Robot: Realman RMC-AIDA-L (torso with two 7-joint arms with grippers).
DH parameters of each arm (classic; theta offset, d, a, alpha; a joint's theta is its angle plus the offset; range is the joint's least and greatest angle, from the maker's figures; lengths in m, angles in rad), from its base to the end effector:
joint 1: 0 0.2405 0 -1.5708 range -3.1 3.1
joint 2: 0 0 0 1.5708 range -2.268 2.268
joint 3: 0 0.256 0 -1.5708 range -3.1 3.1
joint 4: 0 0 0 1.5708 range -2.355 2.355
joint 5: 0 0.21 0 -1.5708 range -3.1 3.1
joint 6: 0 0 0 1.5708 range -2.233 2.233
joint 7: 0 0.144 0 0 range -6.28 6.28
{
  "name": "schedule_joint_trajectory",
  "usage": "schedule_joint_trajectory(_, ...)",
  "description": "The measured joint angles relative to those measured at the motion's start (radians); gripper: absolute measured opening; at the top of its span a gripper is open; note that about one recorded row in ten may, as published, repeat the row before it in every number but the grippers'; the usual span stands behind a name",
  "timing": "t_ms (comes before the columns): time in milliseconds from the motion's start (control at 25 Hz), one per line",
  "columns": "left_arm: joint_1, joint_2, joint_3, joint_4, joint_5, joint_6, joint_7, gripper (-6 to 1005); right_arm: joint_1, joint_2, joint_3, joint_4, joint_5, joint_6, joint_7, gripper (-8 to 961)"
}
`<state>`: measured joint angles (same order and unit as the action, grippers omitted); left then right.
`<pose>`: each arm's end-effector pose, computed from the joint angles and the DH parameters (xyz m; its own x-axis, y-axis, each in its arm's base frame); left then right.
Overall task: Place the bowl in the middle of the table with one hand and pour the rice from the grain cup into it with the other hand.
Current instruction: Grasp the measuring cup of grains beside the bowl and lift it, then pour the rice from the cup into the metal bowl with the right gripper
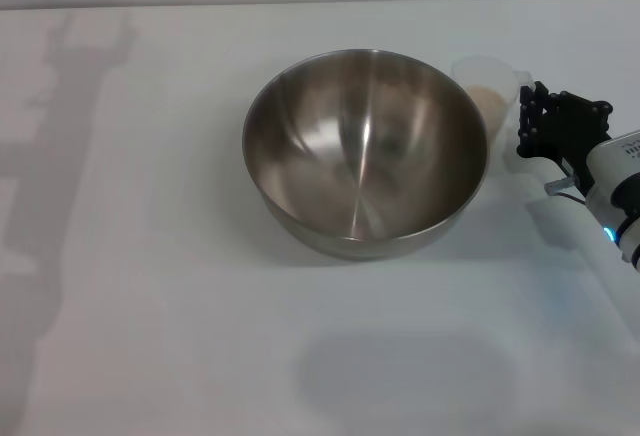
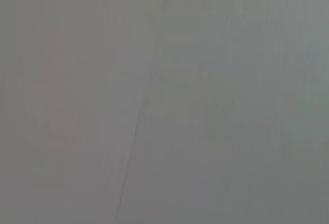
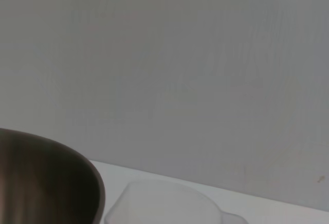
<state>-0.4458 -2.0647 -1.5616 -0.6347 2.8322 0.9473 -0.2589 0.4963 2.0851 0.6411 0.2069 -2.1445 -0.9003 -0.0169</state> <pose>-0.2393 0.4073 0.0674 0.5010 -0.3407 0.7956 0.8090 -0.1424 -0.5704 0.3224 0.3436 -0.0588 0.8208 -0.1472 -0.5519 -0.5707 -0.2546 -0.7807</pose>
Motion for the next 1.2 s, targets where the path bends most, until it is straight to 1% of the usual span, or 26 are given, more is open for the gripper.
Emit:
schedule_joint_trajectory(200,0.005,0.0,0.0,0.001,-0.001,0.011,-0.001,834,0.001,0.001,0.0,0.002,0.0,0.0,0.0,114)
schedule_joint_trajectory(400,0.007,0.0,0.0,0.001,-0.001,0.02,-0.002,834,0.001,0.001,0.002,0.002,0.002,-0.003,0.0,74)
schedule_joint_trajectory(520,0.007,0.0,0.0,0.001,-0.001,0.02,-0.003,834,-0.001,0.002,0.008,0.002,0.004,-0.008,0.0,33)
schedule_joint_trajectory(640,0.008,0.0,0.0,0.001,-0.001,0.02,-0.003,834,-0.01,0.003,0.019,0.002,0.009,-0.042,0.0,6)
schedule_joint_trajectory(680,0.008,0.0,0.0,0.001,0.0,0.02,-0.003,834,-0.02,0.003,0.035,0.001,0.011,-0.084,-0.001,6)
schedule_joint_trajectory(720,0.009,0.0,0.0,0.001,0.0,0.02,-0.003,834,-0.02,0.003,0.035,0.001,0.011,-0.084,-0.001,6)
schedule_joint_trajectory(840,0.01,0.0,0.0,0.001,0.0,0.02,-0.004,834,-0.039,0.003,0.087,0.001,0.012,-0.163,-0.002,6)
schedule_joint_trajectory(880,0.011,0.0,0.0,0.001,0.0,0.019,-0.004,834,-0.05,0.001,0.113,0.0,0.012,-0.224,-0.008,6)
schedule_joint_trajectory(920,0.011,0.0,0.0,0.001,0.0,0.018,-0.004,834,-0.05,0.001,0.113,0.0,0.012,-0.224,-0.008,6)
schedule_joint_trajectory(1040,0.011,0.0,0.0,0.006,0.0,0.015,-0.004,834,-0.053,-0.004,0.117,-0.005,0.007,-0.324,-0.023,6)
schedule_joint_trajectory(1080,0.012,0.0,0.0,0.01,-0.001,0.013,-0.004,834,-0.045,-0.005,0.111,-0.005,-0.012,-0.376,-0.075,6)
schedule_joint_trajectory(1120,0.012,0.0,0.0,0.01,-0.001,0.013,-0.004,834,-0.045,-0.005,0.111,-0.005,-0.012,-0.376,-0.075,6)
schedule_joint_trajectory(1200,0.012,0.0,0.0,0.012,0.0,0.012,-0.004,834,-0.033,-0.005,0.109,-0.001,-0.042,-0.409,-0.16,6)
